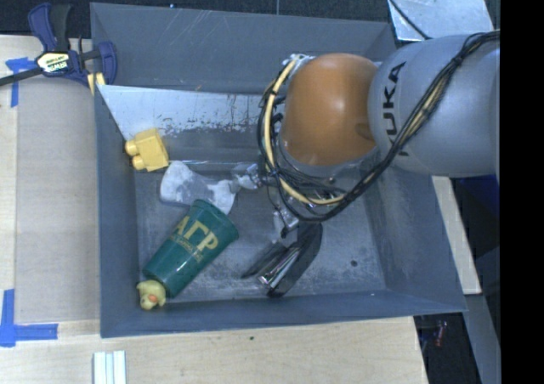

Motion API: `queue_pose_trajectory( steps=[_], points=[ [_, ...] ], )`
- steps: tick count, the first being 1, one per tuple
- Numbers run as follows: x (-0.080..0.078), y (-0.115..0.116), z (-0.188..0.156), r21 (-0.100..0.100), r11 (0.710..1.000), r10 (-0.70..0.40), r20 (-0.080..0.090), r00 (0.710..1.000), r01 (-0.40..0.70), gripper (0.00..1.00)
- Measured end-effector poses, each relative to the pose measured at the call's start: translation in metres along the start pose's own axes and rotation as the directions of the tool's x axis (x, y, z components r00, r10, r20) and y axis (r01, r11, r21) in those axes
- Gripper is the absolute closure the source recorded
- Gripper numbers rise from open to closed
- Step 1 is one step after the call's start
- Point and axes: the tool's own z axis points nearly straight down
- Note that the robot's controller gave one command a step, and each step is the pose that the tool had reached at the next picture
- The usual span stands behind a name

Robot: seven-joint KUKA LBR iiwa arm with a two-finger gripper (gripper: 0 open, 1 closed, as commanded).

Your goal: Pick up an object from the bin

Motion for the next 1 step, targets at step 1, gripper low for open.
queue_pose_trajectory(
  steps=[1],
  points=[
    [-0.0021,-0.0039,0.0075,0.002,0.993,0.121,-0.001,0.993,-0.121,0.0]
  ],
)
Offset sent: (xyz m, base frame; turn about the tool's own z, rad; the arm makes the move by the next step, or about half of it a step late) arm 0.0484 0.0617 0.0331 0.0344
